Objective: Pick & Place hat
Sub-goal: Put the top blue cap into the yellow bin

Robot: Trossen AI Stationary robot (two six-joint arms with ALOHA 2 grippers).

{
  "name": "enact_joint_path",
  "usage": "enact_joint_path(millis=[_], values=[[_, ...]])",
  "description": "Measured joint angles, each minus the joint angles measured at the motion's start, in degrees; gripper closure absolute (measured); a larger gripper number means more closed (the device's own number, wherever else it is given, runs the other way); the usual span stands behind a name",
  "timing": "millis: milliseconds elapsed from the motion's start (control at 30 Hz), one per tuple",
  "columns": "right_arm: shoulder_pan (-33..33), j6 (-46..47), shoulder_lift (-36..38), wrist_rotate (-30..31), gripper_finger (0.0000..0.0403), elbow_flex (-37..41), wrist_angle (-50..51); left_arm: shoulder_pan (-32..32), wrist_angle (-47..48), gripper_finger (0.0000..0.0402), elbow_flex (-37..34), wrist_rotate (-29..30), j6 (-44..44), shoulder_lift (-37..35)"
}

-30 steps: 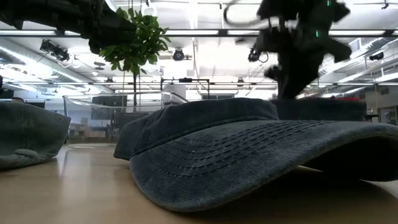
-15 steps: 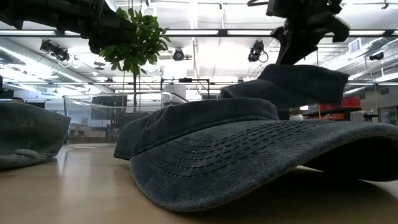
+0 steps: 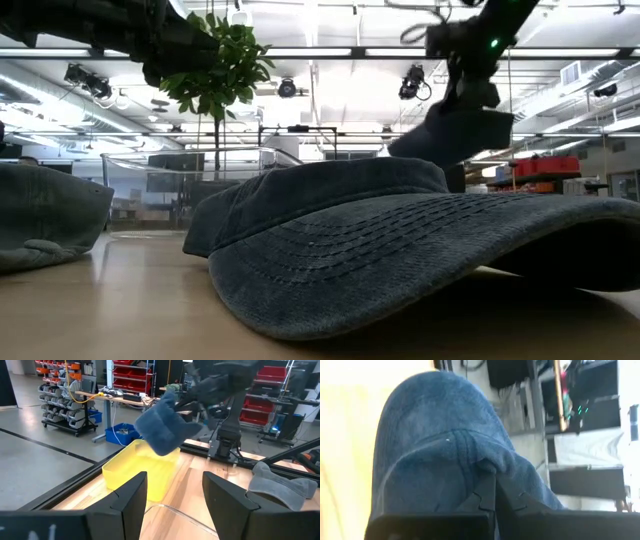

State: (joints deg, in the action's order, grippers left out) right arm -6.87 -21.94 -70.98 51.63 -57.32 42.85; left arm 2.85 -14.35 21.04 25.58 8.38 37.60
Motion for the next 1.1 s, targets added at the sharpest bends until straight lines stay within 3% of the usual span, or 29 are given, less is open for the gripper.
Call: enact_joint_path(millis=[300,667,933,1033,1100], values=[[-10.5,-10.8,-8.2,-11.5,0.0403,0.0,-13.8,0.0,0.0,0.0205,0.0,0.0,0.0,0.0],[-16.9,-17.5,-21.0,-13.3,0.0403,0.0,-19.1,0.0,0.1,0.0205,0.0,0.0,-0.1,0.0],[-17.1,-20.1,-22.5,-27.3,0.0403,0.0,-19.6,0.0,0.1,0.0205,0.0,0.0,-0.1,0.0],[-16.3,-21.6,-21.2,-27.1,0.0403,0.0,-19.9,0.0,0.1,0.0205,0.0,0.0,-0.2,0.0],[-15.8,-23.8,-20.2,-23.4,0.0403,0.0,-19.6,0.0,0.1,0.0205,0.0,0.0,-0.2,0.0]])
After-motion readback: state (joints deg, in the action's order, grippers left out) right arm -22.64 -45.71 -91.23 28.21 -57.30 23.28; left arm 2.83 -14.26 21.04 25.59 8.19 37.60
